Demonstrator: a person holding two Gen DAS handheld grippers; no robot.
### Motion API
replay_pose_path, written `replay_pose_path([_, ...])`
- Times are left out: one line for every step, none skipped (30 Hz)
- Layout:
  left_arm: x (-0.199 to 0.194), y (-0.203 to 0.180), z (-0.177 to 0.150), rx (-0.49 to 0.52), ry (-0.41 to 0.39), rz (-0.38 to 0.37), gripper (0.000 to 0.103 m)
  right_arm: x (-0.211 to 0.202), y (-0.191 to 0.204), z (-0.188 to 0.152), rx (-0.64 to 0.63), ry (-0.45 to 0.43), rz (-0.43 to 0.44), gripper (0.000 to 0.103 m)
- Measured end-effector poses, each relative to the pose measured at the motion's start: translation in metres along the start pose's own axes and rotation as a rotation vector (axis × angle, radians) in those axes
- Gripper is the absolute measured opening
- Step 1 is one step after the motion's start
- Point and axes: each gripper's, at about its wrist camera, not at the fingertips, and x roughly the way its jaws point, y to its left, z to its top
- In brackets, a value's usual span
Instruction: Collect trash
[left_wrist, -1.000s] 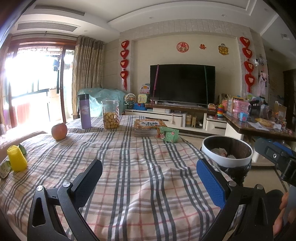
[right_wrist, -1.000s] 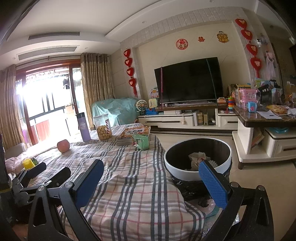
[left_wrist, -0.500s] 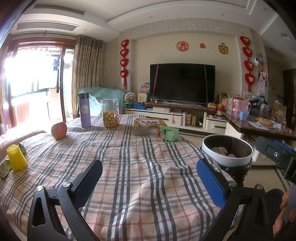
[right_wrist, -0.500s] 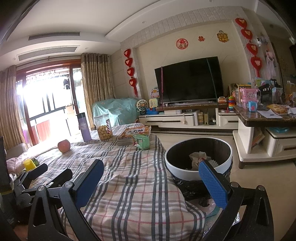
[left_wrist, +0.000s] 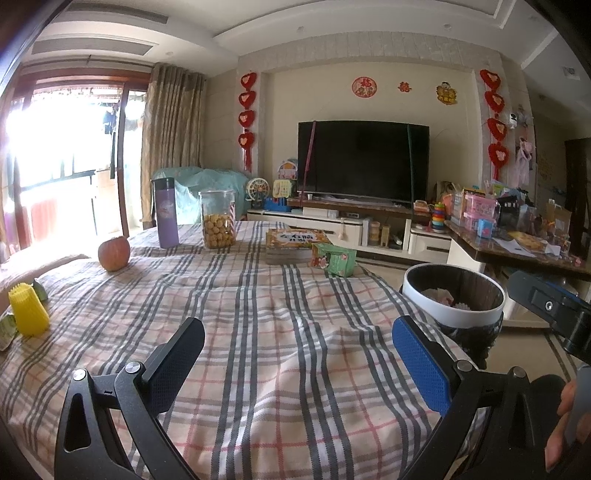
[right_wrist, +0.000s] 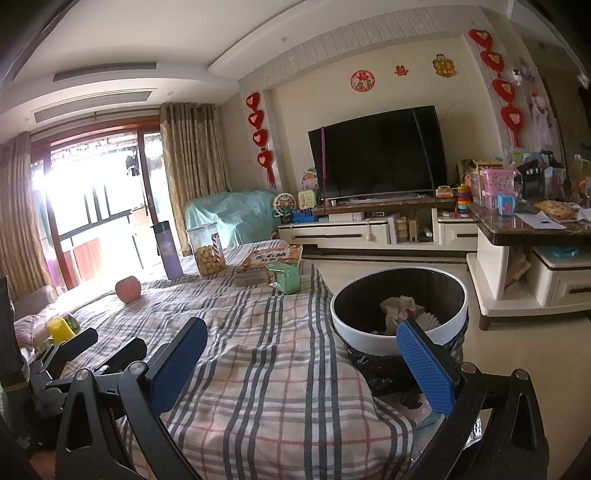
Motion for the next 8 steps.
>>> replay_pose_path([0.0014,0.0015,0.0012,-0.002,0.003,-0.001,0.102,0.0012,0.0009,-0.0004,0.002,0.003,0.002,0.103])
replay_pose_path([0.0022,0.0024,0.0014,-0.003,0.007,-0.001,0.102,0.0026,0.0027,-0.0008,0.005,0.007,0.003,0.103])
replay_pose_path([0.003,0.0033,0.002,-0.005,0.01,0.0,0.102,0.0037,0.0027,-0.0007,0.006,0.011,0.003,0.103])
replay_pose_path([0.0037,0.0043,0.0022,-0.006,0.014,0.001,0.102,0.0038,-0.0005,0.0003,0.008,0.013,0.005,0.103])
replay_pose_path([0.0042,0.0053,0.0028,-0.008,0.017,0.001,0.102,0.0053,-0.0011,0.001,0.011,0.017,0.007,0.103])
replay_pose_path([0.0055,0.0063,0.0041,-0.009,0.02,0.0,0.102,0.0065,-0.0017,0.0016,0.013,0.02,0.008,0.103])
replay_pose_path([0.0062,0.0071,0.0047,-0.01,0.023,-0.001,0.102,0.0086,0.0003,0.0021,0.015,0.026,0.01,0.103])
replay_pose_path([0.0066,0.0086,0.0055,-0.013,0.025,-0.001,0.102,0.0102,-0.0011,0.0041,0.017,0.029,0.011,0.103])
